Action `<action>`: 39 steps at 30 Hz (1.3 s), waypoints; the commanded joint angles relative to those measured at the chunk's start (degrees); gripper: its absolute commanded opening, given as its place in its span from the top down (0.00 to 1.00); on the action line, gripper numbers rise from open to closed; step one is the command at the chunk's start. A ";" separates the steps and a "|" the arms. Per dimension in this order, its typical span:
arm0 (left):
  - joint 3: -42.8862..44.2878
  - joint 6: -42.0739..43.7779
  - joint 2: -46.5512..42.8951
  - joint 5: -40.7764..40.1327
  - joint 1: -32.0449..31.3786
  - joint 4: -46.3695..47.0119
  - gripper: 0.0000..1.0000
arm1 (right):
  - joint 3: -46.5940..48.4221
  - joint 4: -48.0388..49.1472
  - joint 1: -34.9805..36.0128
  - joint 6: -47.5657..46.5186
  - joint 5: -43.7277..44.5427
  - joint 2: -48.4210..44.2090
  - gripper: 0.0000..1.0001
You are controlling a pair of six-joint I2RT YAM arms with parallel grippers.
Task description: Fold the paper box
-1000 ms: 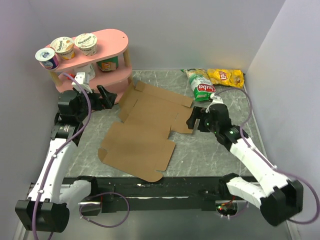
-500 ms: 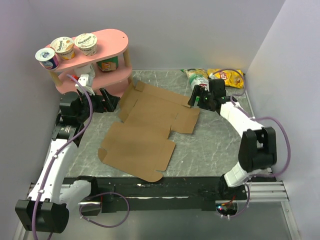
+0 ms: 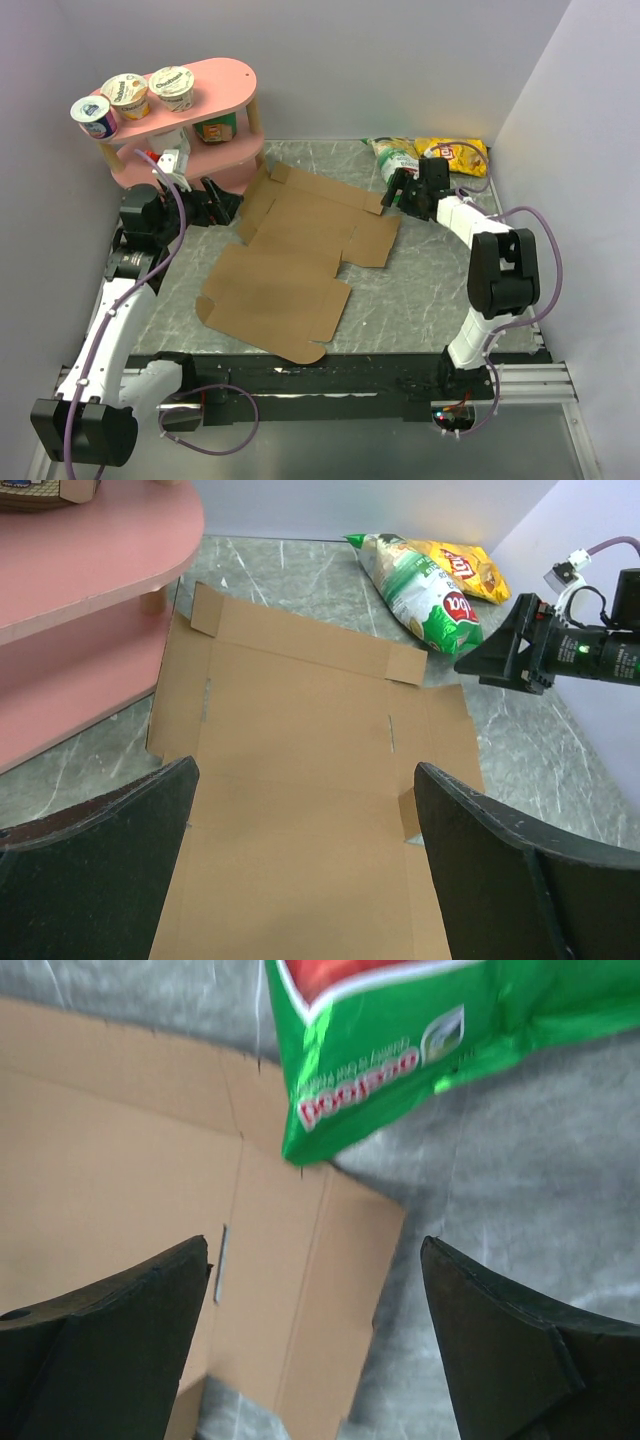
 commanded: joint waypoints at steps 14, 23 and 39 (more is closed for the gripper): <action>0.34 -0.69 0.72 3.05 -0.21 2.37 0.04 | 4.29 12.80 1.12 3.13 -2.23 10.03 0.21; 0.42 -1.04 1.33 4.46 -0.30 2.45 0.04 | 7.54 12.62 4.19 5.76 3.40 14.34 0.21; 0.51 -1.48 1.95 4.37 -0.21 2.01 0.04 | 8.16 20.53 4.37 7.96 -2.66 16.80 0.32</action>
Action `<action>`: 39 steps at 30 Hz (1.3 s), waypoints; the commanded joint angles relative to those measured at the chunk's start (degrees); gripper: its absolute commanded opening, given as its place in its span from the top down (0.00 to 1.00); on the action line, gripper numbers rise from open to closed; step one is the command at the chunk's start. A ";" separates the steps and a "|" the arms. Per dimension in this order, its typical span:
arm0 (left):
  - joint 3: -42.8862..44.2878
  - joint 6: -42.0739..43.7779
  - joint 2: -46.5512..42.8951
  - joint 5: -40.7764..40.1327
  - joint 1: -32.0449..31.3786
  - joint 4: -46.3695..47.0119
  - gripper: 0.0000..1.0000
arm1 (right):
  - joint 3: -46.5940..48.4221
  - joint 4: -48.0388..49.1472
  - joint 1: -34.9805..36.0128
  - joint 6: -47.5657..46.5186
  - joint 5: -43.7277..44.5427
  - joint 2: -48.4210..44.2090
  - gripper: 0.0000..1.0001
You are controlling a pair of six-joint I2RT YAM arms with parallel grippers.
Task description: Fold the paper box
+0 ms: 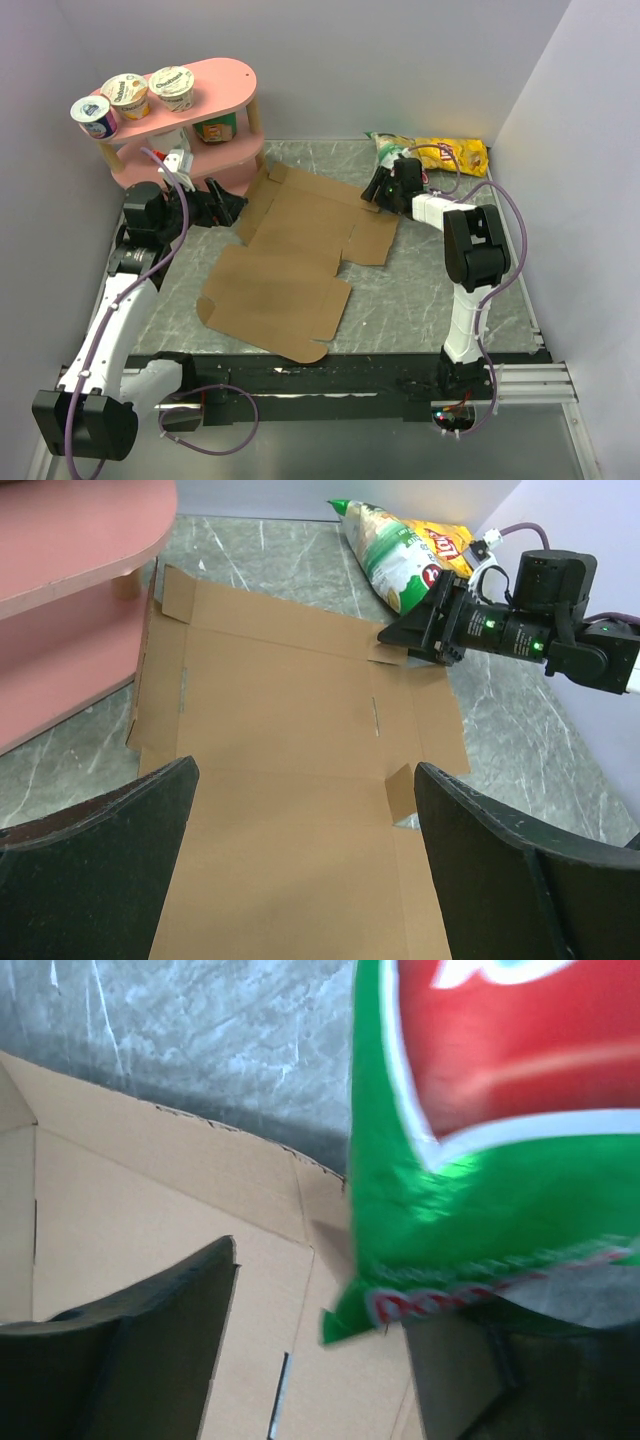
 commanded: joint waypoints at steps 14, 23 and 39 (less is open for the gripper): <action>0.86 -1.48 1.36 1.51 -0.17 1.09 0.04 | 1.63 8.30 -0.04 -1.80 -5.55 0.98 0.56; 0.86 -1.40 1.63 1.60 -0.17 1.00 0.04 | 1.82 6.36 0.66 -4.70 -5.46 0.11 0.85; 0.51 -1.31 1.80 3.62 -0.35 2.06 0.04 | -11.89 6.18 7.34 -18.41 8.69 -21.42 0.96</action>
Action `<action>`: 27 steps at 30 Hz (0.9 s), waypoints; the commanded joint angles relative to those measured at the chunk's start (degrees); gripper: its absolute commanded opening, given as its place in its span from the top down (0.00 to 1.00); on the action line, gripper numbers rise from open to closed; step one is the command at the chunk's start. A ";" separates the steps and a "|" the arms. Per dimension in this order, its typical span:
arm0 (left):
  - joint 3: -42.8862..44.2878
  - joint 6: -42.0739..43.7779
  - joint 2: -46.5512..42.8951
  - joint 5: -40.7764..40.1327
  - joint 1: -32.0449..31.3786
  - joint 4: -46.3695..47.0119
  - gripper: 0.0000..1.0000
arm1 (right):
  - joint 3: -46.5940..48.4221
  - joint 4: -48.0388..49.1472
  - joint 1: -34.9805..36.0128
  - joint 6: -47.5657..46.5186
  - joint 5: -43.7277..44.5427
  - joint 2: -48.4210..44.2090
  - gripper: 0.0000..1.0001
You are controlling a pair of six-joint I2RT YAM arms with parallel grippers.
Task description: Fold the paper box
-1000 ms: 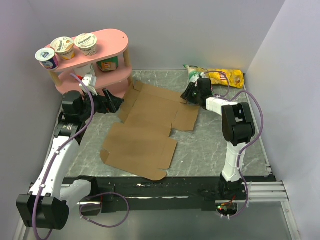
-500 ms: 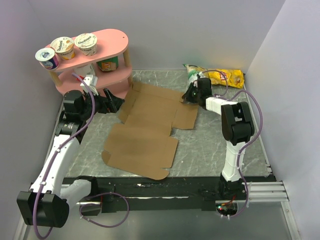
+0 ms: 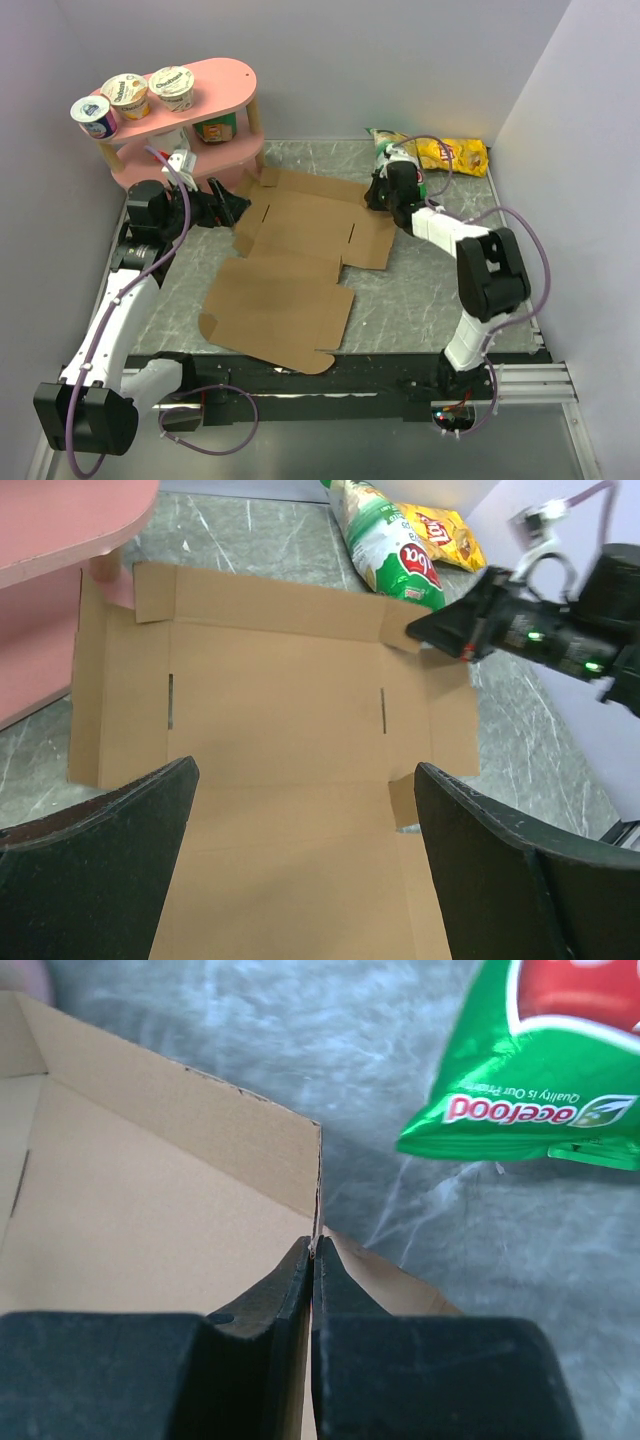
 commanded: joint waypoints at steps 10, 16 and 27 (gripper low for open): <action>0.34 -1.74 -0.41 7.22 -0.72 4.62 0.04 | -9.76 -2.38 1.70 -7.94 5.14 -29.82 0.99; 1.04 -2.20 -1.37 12.86 -0.55 7.27 0.04 | -13.29 -6.51 1.70 -11.27 1.89 -43.54 1.00; 14.65 -3.43 3.80 19.96 -0.46 13.94 0.04 | -10.22 -18.38 1.00 -11.63 -7.77 -54.64 1.00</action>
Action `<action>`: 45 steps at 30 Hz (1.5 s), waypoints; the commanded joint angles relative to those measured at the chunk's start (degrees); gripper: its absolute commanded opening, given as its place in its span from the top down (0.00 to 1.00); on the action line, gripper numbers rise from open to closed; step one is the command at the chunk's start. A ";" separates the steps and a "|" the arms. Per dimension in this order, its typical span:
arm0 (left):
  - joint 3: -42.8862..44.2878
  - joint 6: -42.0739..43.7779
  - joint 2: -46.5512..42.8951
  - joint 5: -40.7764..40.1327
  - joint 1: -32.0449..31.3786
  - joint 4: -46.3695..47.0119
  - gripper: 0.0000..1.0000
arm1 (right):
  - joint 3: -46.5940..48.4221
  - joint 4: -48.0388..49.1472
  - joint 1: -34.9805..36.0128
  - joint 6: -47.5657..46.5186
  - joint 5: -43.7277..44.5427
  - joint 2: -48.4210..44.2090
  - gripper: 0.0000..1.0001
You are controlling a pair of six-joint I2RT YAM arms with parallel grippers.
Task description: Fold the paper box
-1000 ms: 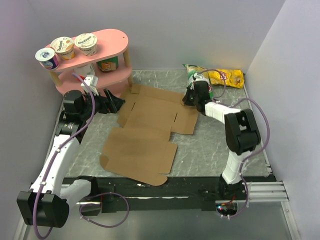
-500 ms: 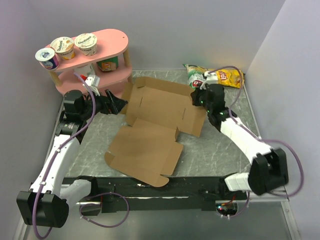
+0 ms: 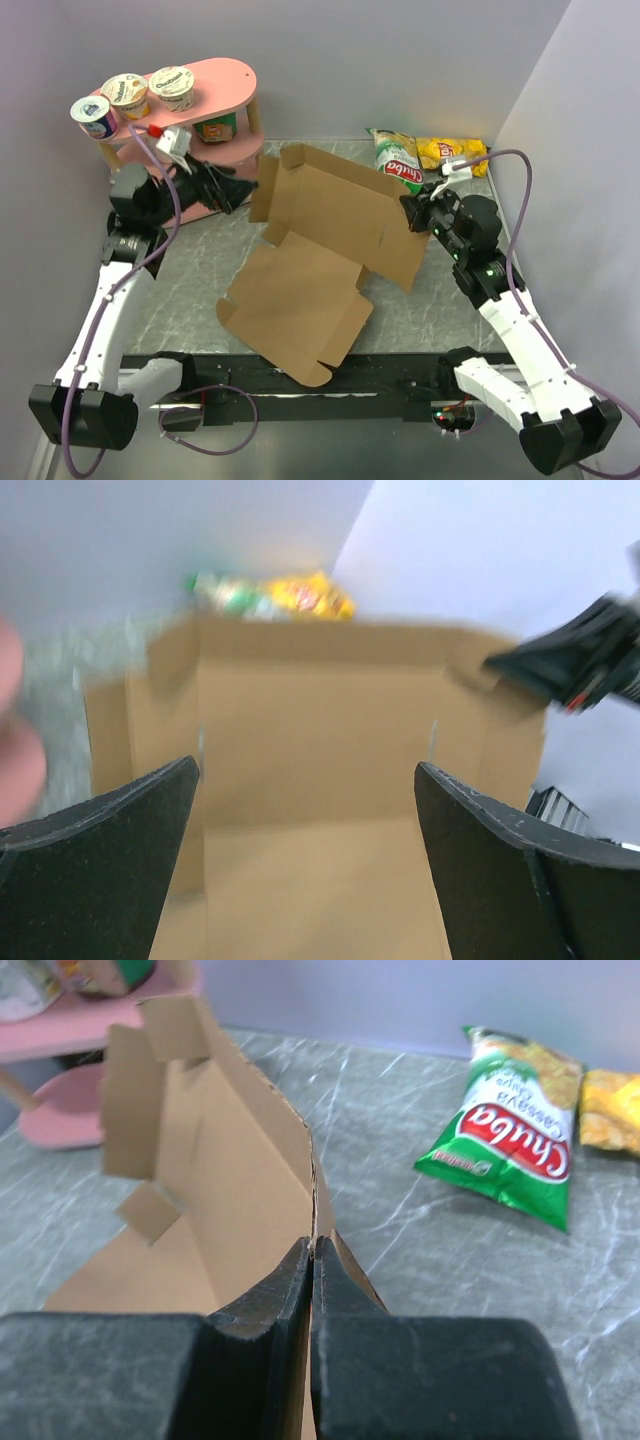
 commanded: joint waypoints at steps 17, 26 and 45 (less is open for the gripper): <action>5.00 7.81 12.87 3.12 0.11 5.91 0.04 | 7.65 -8.31 -0.84 0.74 -17.33 -8.07 1.00; 7.47 5.27 19.21 4.00 0.02 14.88 0.03 | 6.24 -8.13 -0.93 1.19 -18.12 -10.09 1.00; 13.27 10.18 26.95 0.05 -5.86 16.04 0.10 | 6.86 -10.33 -0.93 0.48 -18.91 -9.74 1.00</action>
